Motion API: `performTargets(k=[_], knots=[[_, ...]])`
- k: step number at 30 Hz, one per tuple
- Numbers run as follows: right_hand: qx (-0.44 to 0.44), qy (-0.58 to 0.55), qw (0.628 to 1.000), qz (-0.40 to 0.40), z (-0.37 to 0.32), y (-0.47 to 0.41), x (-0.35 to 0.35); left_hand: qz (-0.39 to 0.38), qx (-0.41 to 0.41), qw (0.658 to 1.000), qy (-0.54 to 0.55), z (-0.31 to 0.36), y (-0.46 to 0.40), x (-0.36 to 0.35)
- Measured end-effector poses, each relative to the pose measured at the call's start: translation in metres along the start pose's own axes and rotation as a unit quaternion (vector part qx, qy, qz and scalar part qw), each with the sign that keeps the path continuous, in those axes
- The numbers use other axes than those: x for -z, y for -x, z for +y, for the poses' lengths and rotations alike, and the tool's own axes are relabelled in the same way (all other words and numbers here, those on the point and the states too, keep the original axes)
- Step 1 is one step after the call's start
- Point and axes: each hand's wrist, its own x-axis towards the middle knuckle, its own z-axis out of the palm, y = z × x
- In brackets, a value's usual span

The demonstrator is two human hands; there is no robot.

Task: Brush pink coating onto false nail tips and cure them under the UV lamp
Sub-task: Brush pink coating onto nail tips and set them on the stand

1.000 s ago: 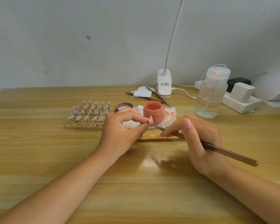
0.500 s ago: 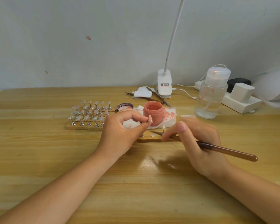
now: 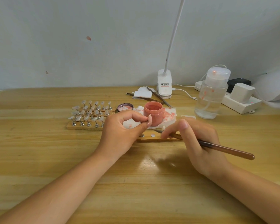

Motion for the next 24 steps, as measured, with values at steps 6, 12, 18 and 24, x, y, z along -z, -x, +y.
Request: performTargets(k=[6,12,18,24], knots=[[-0.005,0.001,1.0,0.009,0.002,-0.0019,-0.0011,-0.006,0.014,1.0,0.002,0.0012,0.0005,0.0006],[0.024,-0.009,1.0,0.011,0.0018,0.0,-0.0004,-0.011,0.024,1.0,0.008,0.0016,-0.0006,0.001],[0.047,0.025,0.998,0.038,0.0034,-0.0029,-0.0013,-0.019,-0.013,1.0,-0.003,0.0035,-0.0006,0.0011],[0.037,0.046,0.998,0.016,0.0033,-0.0022,-0.0015,-0.031,-0.013,0.999,-0.006,0.0015,0.0003,0.0016]])
